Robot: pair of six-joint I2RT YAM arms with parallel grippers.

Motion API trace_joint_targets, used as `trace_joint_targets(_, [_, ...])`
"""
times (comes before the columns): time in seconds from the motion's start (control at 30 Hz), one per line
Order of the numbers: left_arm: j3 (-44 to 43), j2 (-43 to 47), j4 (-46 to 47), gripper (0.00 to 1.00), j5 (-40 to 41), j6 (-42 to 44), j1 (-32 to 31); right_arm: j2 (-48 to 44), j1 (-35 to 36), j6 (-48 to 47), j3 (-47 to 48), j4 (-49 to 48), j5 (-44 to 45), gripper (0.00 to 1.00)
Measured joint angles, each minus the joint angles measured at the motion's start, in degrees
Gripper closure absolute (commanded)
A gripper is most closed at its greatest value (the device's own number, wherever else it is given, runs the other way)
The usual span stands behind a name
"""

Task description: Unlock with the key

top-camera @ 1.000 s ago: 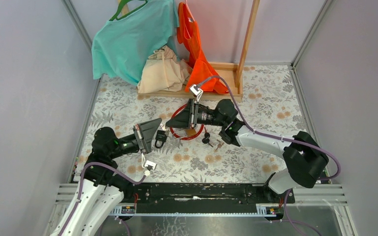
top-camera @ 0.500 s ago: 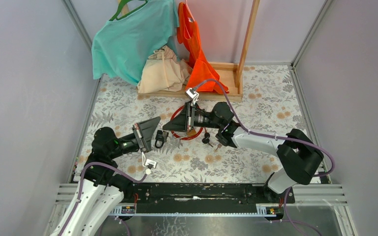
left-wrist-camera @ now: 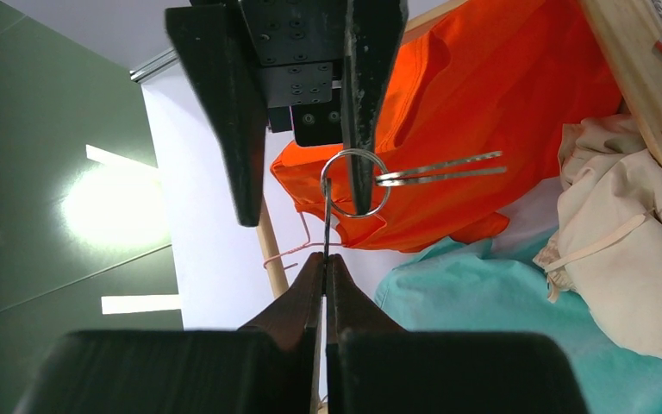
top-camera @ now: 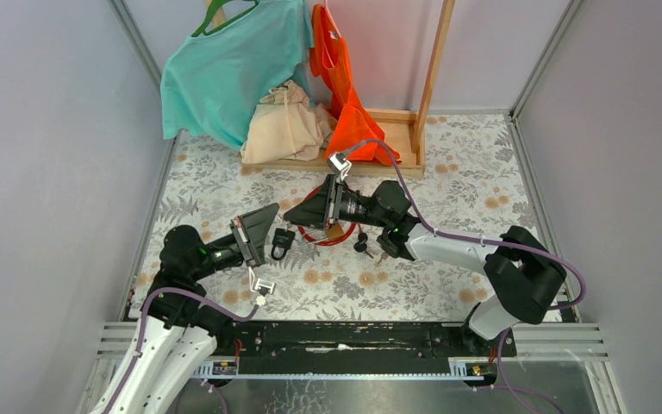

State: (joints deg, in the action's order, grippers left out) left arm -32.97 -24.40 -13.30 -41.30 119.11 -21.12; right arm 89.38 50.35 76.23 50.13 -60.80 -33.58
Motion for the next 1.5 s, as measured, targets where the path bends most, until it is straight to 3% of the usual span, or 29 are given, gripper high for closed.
trace_joint_targets(0.23, [0.0,0.04,0.04,1.0,0.22,0.02,-0.02,0.79,0.02,0.44,0.0,-0.37,1.22,0.72])
trace_joint_targets(0.43, [0.02,0.04,-0.2,1.0,0.63,0.0,-0.04,1.49,0.02,0.66,0.13,-0.42,1.57,1.0])
trace_joint_targets(0.53, [0.09,0.07,-0.15,1.0,0.85,-0.02,-0.04,1.49,0.02,0.59,0.15,-0.57,1.6,1.0])
trace_joint_targets(0.57, [0.09,0.07,-0.15,0.96,0.87,-0.02,-0.04,1.49,0.02,0.57,0.15,-0.63,1.6,1.0])
trace_joint_targets(0.67, [0.11,0.07,-0.15,0.71,1.27,0.02,-0.07,1.44,-0.04,0.52,0.13,-0.61,1.57,1.0])
trace_joint_targets(0.73, [0.22,0.07,-0.22,0.45,1.75,0.11,-0.11,1.16,-0.31,0.52,0.09,-0.13,1.27,1.0])
trace_joint_targets(0.87, [-0.11,-0.17,-1.07,0.09,2.95,-2.91,-0.11,-0.52,-2.12,-1.79,0.04,4.85,-1.25,1.0])
trace_joint_targets(0.93, [-3.02,-1.79,-6.29,0.01,3.61,-8.22,-0.11,-2.4,-3.28,-5.92,0.31,10.71,-2.91,1.0])
trace_joint_targets(1.2, [-29.59,-21.88,-31.76,0.0,-0.39,-45.07,-0.11,-14.91,-4.07,-35.1,5.18,42.45,-4.24,1.0])
trace_joint_targets(1.37, [-30.88,-28.0,-39.47,0.04,-9.44,-66.14,-0.11,-21.42,-3.48,-49.9,6.08,53.31,-5.16,1.0])
trace_joint_targets(1.5, [-30.84,-29.49,-40.17,0.1,-17.66,-81.61,-0.11,-22.23,-1.9,-58.47,7.32,60.76,-5.16,1.0])
